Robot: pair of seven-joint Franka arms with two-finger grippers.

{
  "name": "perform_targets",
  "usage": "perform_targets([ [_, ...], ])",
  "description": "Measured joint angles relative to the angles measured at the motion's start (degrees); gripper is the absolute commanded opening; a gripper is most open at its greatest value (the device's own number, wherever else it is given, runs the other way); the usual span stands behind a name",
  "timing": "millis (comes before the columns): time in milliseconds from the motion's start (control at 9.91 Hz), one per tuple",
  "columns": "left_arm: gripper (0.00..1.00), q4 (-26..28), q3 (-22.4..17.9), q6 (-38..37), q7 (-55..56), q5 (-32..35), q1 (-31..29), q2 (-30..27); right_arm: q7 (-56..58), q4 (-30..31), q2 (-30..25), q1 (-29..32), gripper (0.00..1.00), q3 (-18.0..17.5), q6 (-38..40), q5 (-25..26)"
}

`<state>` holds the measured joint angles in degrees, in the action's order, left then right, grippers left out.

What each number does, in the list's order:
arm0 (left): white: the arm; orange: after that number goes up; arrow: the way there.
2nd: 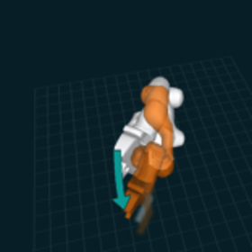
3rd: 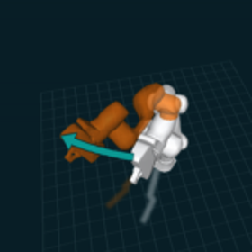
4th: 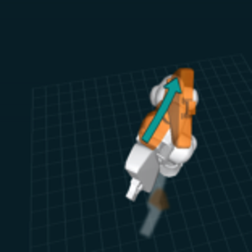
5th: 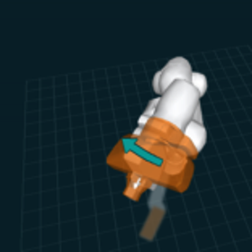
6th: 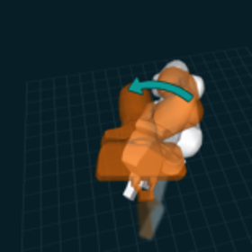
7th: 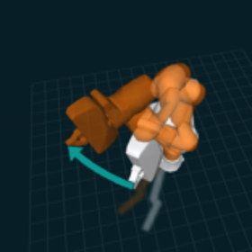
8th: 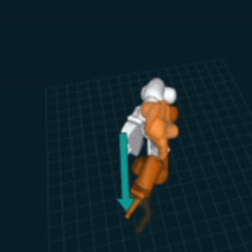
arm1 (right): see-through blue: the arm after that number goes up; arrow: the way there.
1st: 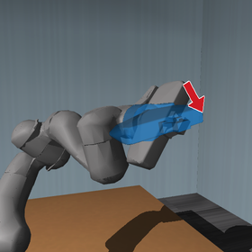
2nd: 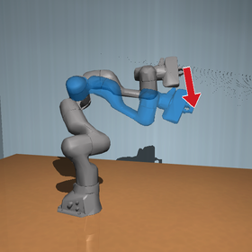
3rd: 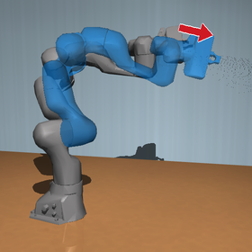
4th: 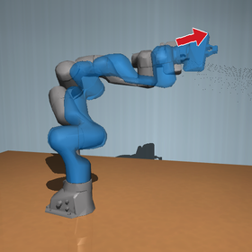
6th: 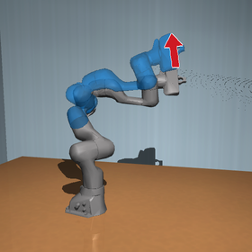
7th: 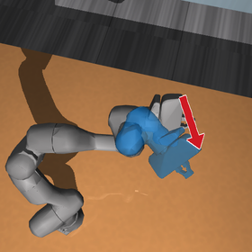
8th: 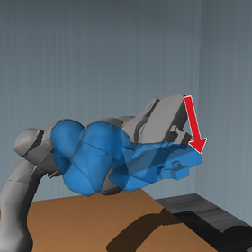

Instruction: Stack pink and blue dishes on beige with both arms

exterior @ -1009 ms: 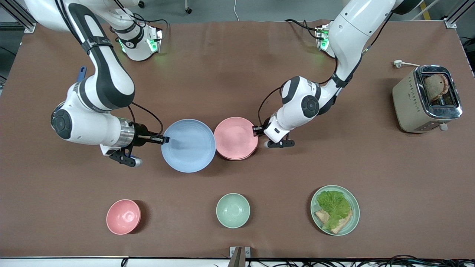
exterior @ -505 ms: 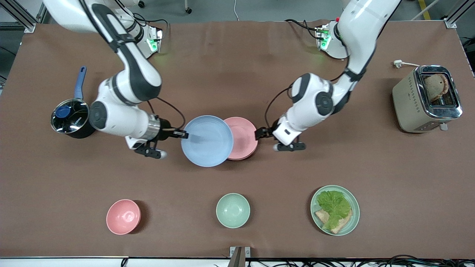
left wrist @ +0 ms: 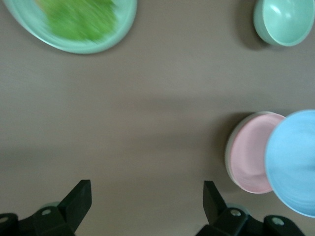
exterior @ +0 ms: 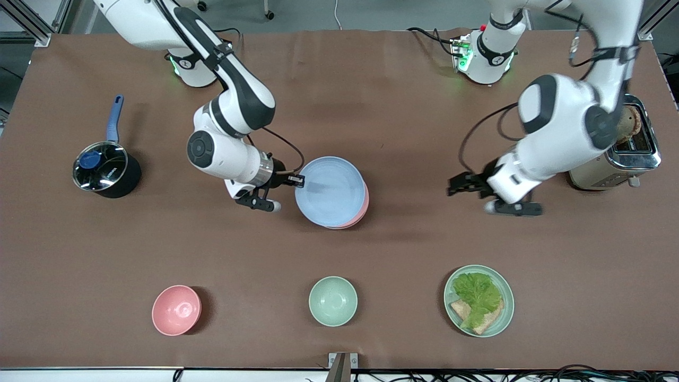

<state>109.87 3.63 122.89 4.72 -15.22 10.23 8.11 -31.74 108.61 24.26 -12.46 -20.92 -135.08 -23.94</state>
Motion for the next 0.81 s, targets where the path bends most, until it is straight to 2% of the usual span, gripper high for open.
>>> perform_targets([
  [404, 1.0, -0.97, -2.62, -1.73, -0.5, 8.0, -4.37, -9.05, -0.02, 3.45, 1.81, -0.76, 0.04, -0.09, -7.09, 0.0],
  [606, 1.0, -5.76, -4.14, -10.65, -3.39, 11.68, -4.99, -12.01, -0.02, 3.93, 2.56, -1.72, 0.07, -0.11, -8.88, 0.0],
  [807, 1.0, -13.95, -4.34, -20.82, -5.98, 11.95, -6.22, -12.54, -0.02, 4.13, 3.4, -1.9, 0.08, -0.11, -9.43, 0.01],
])
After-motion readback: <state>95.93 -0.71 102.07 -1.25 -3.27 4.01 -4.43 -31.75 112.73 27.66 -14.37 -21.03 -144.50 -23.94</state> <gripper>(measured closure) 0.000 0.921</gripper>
